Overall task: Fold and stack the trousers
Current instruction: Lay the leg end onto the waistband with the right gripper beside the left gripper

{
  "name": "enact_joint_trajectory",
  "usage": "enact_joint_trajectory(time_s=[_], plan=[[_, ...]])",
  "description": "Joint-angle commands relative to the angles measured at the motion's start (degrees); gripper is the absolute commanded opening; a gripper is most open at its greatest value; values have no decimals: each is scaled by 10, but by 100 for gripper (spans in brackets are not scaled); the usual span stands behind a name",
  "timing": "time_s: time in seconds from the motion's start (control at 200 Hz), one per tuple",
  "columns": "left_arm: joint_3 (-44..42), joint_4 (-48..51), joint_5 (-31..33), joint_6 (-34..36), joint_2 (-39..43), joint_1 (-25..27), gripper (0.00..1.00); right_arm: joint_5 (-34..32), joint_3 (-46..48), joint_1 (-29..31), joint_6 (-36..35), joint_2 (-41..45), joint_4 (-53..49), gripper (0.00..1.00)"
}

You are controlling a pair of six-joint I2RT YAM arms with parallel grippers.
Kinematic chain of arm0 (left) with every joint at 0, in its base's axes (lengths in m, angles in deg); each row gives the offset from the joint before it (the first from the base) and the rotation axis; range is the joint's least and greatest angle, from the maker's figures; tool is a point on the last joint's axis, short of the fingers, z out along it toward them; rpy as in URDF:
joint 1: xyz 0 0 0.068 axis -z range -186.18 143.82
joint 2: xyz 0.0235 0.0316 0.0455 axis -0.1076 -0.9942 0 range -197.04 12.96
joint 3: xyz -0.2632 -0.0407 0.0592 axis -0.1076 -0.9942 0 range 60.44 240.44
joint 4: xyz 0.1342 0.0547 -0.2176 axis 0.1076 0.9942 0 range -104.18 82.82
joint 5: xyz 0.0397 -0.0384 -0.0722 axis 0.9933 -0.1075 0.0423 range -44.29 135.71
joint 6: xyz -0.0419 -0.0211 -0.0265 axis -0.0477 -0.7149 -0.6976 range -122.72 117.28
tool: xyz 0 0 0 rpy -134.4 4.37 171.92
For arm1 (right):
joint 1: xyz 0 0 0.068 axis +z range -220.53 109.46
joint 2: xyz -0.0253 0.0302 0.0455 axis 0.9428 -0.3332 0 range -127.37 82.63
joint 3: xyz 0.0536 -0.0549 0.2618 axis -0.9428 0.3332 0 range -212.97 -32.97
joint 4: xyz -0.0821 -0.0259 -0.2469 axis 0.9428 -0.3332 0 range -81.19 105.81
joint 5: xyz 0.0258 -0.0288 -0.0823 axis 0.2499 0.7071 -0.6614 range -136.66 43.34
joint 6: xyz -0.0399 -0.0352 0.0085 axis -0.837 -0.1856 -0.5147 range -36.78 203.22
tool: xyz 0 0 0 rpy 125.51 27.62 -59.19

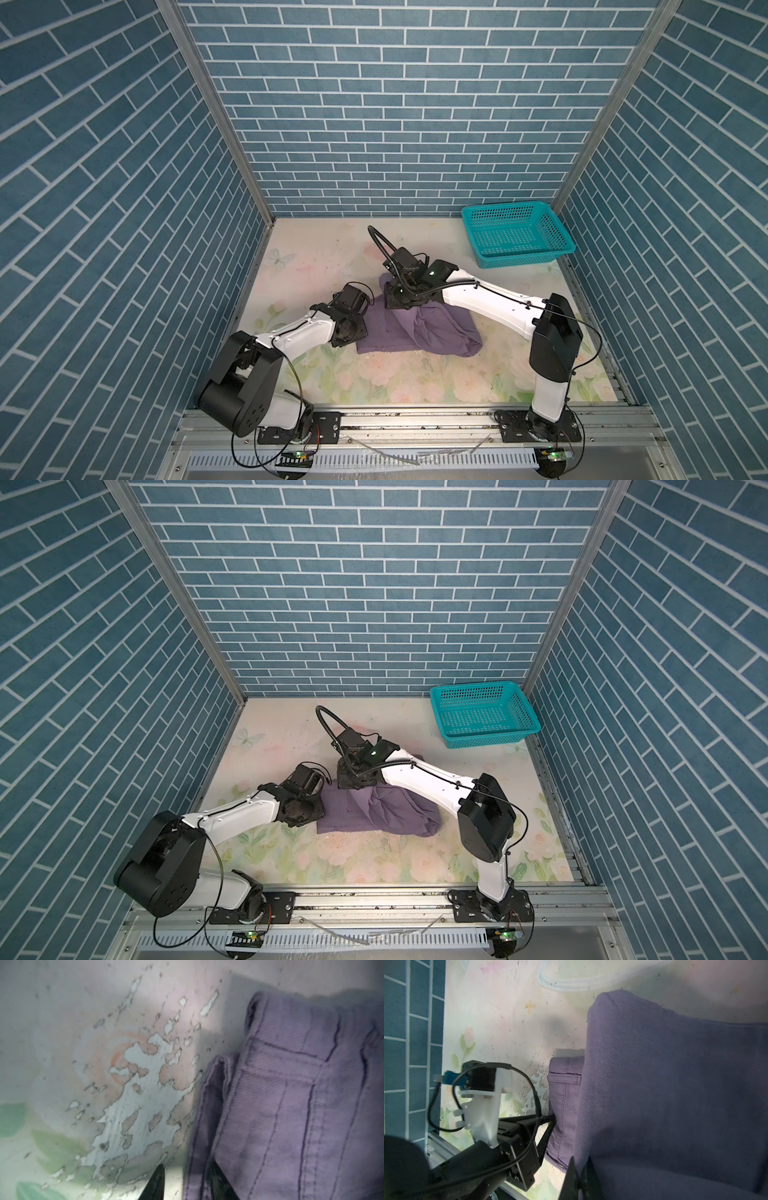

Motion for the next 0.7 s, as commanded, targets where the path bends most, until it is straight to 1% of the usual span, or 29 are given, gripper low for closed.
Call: enact_joint_trajectory(time_s=[0.0, 0.16, 0.17, 0.195, 0.24, 0.285, 0.32, 0.38, 0.44, 0.56, 0.6, 0.625, 0.695], plan=[[-22, -27, -10, -9, -21, -3, 37, 4, -38, 16, 29, -33, 30, 0], [-22, -37, -17, -9, -34, -3, 37, 18, -53, 35, 15, -67, 27, 0], [-22, -37, -17, -9, -35, -3, 37, 31, -54, 36, 12, -68, 28, 0], [-20, -37, -16, -8, -36, -3, 37, 37, -54, 37, 9, -70, 28, 0], [-18, -35, -15, -8, -36, -3, 38, 42, -53, 38, 6, -71, 29, 8], [-13, -31, -13, -6, -35, -3, 37, 45, -49, 38, 0, -67, 37, 19], [-11, -26, -10, -5, -32, -3, 37, 43, -45, 38, -5, -61, 43, 26], [-6, -15, -4, -4, -26, -3, 37, 47, -41, 38, -14, -49, 53, 34], [-2, -2, 2, -1, -14, -3, 38, 48, -42, 38, -25, -37, 55, 39], [8, 32, 14, 3, 13, -6, 40, 35, -44, 36, -52, 5, 37, 40], [12, 43, 18, 3, 24, -7, 41, 25, -42, 35, -62, 26, 27, 40], [13, 48, 18, 3, 33, -7, 41, 5, -38, 34, -67, 40, 22, 40], [17, 63, 17, 2, 58, -7, 43, -28, -13, 26, -73, 88, 10, 35]])
